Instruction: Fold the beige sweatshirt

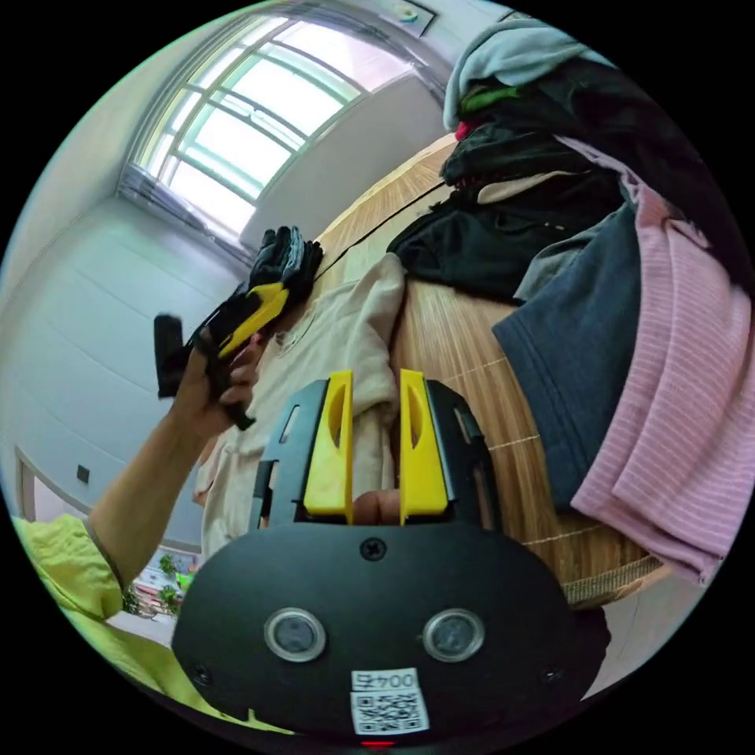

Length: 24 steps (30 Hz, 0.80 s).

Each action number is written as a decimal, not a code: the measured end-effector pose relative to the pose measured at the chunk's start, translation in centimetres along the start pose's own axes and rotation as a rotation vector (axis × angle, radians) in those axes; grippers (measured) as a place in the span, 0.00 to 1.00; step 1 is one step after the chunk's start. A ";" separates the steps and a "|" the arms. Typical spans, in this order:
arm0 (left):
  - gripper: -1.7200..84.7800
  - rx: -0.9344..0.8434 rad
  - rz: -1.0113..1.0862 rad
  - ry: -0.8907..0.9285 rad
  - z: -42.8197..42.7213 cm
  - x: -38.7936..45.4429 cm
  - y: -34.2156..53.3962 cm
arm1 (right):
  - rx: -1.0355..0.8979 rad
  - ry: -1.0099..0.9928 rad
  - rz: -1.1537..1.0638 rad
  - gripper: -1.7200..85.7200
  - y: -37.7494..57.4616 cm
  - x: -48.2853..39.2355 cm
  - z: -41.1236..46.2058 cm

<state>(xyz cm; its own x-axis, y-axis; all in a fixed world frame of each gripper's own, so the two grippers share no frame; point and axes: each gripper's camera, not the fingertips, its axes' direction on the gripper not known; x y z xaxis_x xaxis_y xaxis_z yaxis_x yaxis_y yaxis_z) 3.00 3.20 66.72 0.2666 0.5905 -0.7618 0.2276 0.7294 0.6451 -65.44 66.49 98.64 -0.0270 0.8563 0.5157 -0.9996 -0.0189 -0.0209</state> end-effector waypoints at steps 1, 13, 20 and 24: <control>0.08 -0.063 0.036 -0.016 3.3 0.8 -1.9 | -0.016 0.002 -0.012 0.14 0.0 -0.3 0.5; 0.04 -0.217 0.132 0.032 23.1 4.9 -9.2 | -0.144 0.196 -0.041 0.07 1.6 -3.6 6.0; 0.03 -0.267 0.251 -0.112 25.3 10.1 -9.3 | -0.070 0.148 0.067 0.03 2.7 -3.4 5.9; 0.03 -0.107 0.221 -0.089 19.2 11.8 -9.0 | 0.101 0.124 -0.114 0.01 3.7 -7.2 4.7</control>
<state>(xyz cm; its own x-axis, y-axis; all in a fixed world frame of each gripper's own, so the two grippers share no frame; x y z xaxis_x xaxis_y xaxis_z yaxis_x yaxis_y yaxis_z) 22.10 -3.03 53.14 0.3812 0.7101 -0.5920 0.0554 0.6216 0.7814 -68.99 57.82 98.89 0.0811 0.9128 0.4003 -0.9920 0.0351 0.1211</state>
